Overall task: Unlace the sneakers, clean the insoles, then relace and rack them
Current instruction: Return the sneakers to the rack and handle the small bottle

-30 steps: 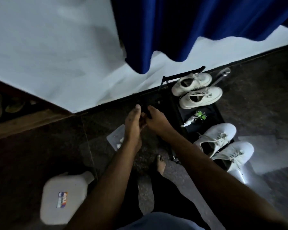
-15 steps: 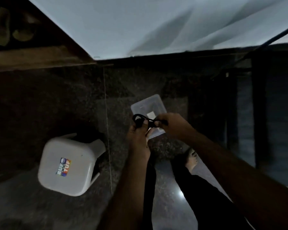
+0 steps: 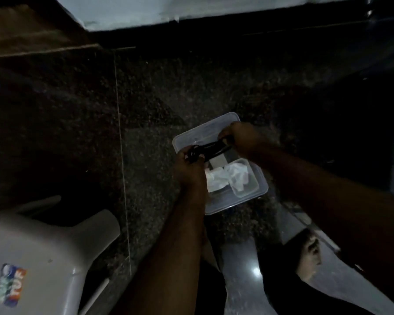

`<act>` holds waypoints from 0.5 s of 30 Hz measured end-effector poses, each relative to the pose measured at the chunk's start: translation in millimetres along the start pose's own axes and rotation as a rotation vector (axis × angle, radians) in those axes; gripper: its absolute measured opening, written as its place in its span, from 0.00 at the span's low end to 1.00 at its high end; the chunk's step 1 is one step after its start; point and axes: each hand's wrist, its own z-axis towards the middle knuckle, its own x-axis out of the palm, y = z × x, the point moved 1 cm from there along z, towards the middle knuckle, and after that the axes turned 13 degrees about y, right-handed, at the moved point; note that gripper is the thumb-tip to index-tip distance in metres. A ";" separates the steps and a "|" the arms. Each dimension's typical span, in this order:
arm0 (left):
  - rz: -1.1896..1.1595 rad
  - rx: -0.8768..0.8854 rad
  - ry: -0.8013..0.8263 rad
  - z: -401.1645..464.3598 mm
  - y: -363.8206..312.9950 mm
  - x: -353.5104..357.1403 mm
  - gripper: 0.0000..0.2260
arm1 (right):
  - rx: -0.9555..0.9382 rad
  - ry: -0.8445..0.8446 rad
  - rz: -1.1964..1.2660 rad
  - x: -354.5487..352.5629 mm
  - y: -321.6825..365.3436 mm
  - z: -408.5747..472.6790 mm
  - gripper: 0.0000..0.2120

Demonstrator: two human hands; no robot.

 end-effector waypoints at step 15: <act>0.650 0.223 -0.105 -31.9 -14.7 24.1 0.13 | 0.006 -0.265 -0.134 -3.3 -6.6 -31.0 0.16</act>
